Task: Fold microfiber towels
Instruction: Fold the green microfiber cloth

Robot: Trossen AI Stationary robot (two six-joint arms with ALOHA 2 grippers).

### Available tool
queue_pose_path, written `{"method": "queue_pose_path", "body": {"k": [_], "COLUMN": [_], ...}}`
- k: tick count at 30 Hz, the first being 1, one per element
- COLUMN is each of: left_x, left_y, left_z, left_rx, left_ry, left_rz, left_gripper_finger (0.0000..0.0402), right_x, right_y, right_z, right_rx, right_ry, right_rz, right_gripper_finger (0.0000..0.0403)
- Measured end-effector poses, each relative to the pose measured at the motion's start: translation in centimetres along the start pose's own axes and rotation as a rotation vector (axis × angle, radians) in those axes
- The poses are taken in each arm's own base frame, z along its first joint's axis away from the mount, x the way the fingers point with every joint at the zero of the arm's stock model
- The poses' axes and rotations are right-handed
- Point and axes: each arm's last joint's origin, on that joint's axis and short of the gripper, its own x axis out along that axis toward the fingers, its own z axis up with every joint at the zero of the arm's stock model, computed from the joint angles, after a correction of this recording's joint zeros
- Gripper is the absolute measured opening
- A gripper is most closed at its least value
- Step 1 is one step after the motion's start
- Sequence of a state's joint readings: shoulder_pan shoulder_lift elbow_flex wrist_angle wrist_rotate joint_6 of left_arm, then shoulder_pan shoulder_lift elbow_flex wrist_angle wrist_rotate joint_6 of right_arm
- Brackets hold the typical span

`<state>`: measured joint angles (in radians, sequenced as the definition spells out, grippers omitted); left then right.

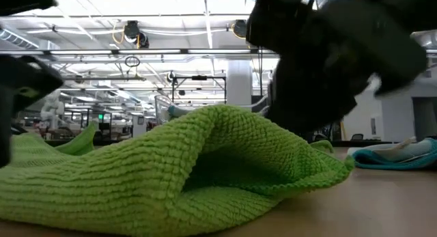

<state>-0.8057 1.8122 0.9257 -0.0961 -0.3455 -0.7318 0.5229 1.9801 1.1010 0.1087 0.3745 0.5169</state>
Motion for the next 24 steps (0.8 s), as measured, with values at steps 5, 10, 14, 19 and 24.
{"method": "queue_pose_path", "body": {"k": [5, 10, 14, 19, 24], "left_x": [-0.6, -1.4, -1.9, -3.5, -6.5], "left_y": [-0.9, -1.9, -2.3, -2.5, -1.5], "left_z": [-1.5, -3.0, -3.4, -2.4, -1.4], "left_rx": [-0.044, -0.055, -0.034, 0.008, 0.017], "left_ry": [0.05, 0.067, 0.021, -0.081, -0.173], "left_rz": [0.011, 0.016, 0.04, 0.044, 0.159], "left_gripper_finger": [0.0145, 0.0145, 0.0145, 0.0145, 0.0145], "right_x": [-0.4, -1.4, -1.3, -1.5, -3.6], "right_y": [-1.0, -1.6, -2.1, -2.8, -1.6], "right_z": [-0.1, -0.3, 0.0, 0.6, 1.7], "right_rx": [0.004, -0.033, -0.131, -0.177, -0.164], "right_ry": [0.133, 0.204, 0.215, 0.209, 0.134], "right_rz": [-0.048, -0.095, -0.094, -0.093, -0.041], "right_gripper_finger": [0.0002, 0.0003, 0.0004, 0.0004, 0.0004]}}
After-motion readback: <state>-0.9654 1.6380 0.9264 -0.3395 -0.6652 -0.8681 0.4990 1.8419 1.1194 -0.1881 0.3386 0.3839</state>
